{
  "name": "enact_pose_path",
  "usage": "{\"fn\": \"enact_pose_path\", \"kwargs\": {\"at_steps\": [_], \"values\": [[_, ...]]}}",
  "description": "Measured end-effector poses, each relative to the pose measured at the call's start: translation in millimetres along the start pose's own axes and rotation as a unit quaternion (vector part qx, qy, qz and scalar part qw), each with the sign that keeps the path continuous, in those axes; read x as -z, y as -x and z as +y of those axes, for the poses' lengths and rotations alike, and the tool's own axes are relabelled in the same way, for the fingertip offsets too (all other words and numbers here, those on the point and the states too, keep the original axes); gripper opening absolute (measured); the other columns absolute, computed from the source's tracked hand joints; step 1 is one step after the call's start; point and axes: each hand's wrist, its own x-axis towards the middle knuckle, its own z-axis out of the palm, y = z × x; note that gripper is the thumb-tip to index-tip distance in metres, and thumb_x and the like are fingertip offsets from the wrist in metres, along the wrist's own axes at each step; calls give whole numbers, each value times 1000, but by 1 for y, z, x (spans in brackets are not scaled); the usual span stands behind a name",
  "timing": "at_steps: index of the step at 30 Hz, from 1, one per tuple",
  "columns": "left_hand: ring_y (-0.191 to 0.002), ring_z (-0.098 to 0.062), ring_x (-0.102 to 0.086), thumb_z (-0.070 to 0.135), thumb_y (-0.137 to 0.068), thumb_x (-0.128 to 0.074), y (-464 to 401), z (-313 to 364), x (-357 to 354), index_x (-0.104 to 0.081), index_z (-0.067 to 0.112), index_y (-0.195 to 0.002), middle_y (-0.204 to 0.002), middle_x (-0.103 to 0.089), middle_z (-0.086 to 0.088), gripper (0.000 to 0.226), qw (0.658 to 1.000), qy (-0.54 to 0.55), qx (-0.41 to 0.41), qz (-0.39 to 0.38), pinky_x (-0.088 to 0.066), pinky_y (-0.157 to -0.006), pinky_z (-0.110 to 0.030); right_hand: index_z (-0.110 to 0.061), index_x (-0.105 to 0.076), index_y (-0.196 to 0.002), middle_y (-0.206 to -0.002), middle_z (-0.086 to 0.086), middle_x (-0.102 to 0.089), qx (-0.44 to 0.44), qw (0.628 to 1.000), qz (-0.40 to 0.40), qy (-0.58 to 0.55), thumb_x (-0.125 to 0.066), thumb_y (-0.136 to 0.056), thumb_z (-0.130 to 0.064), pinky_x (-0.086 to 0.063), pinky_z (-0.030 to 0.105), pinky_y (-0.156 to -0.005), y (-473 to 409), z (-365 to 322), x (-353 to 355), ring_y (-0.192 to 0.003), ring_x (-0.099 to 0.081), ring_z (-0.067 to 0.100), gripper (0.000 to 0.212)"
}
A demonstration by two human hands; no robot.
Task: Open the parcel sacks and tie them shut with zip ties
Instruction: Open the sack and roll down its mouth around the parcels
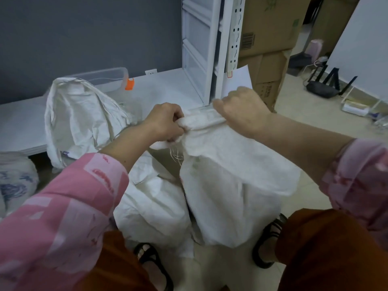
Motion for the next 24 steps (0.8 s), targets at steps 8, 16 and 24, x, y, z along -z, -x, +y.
{"fn": "enact_pose_path", "kwargs": {"at_steps": [8, 16, 24], "values": [[-79, -2, -55, 29, -70, -81, 3, 18, 25, -66, 32, -111, -104, -62, 13, 44, 968, 130, -50, -208, -42, -78, -19, -9, -59, -68, -46, 3, -48, 97, 976, 168, 95, -32, -62, 9, -27, 27, -52, -1, -16, -10, -43, -46, 21, 33], [-84, -33, -57, 12, -78, -57, 2, 34, -13, -59, 14, -83, -84, -59, -8, 5, 976, -127, -160, 73, -35, -64, -34, -14, -67, -88, -87, -1, -65, -97, 849, -94, -510, -83, -68, -32, -46, 25, -66, -15, 10, 29, -80, -60, 12, 31], [-68, -25, -52, 28, -80, -62, 13, 23, -23, -44, 19, -75, -73, -48, 4, 21, 964, -123, -171, 162, -29, -59, -29, -14, -50, -66, -75, 1, -55, -115, 911, -166, -359, -68, -72, -20, -39, 30, -58, -13, -11, 10, -70, -50, 20, 20]]}}
